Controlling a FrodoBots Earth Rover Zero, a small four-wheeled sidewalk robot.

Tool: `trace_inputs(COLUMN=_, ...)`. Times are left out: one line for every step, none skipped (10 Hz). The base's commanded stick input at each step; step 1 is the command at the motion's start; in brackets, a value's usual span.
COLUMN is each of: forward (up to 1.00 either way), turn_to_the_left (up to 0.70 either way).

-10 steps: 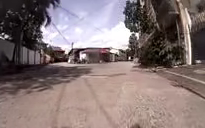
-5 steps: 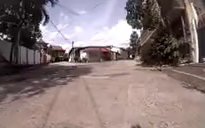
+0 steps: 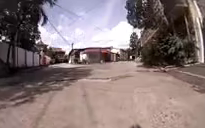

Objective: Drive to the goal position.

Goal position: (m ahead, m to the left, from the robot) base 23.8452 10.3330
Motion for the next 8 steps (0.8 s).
trace_inputs(forward=0.7, turn_to_the_left=0.0)
trace_inputs(forward=0.7, turn_to_the_left=0.0)
trace_inputs(forward=0.7, turn_to_the_left=0.0)
trace_inputs(forward=0.7, turn_to_the_left=0.0)
trace_inputs(forward=0.7, turn_to_the_left=0.0)
trace_inputs(forward=0.7, turn_to_the_left=0.0)
trace_inputs(forward=0.7, turn_to_the_left=0.0)
trace_inputs(forward=0.7, turn_to_the_left=0.0)
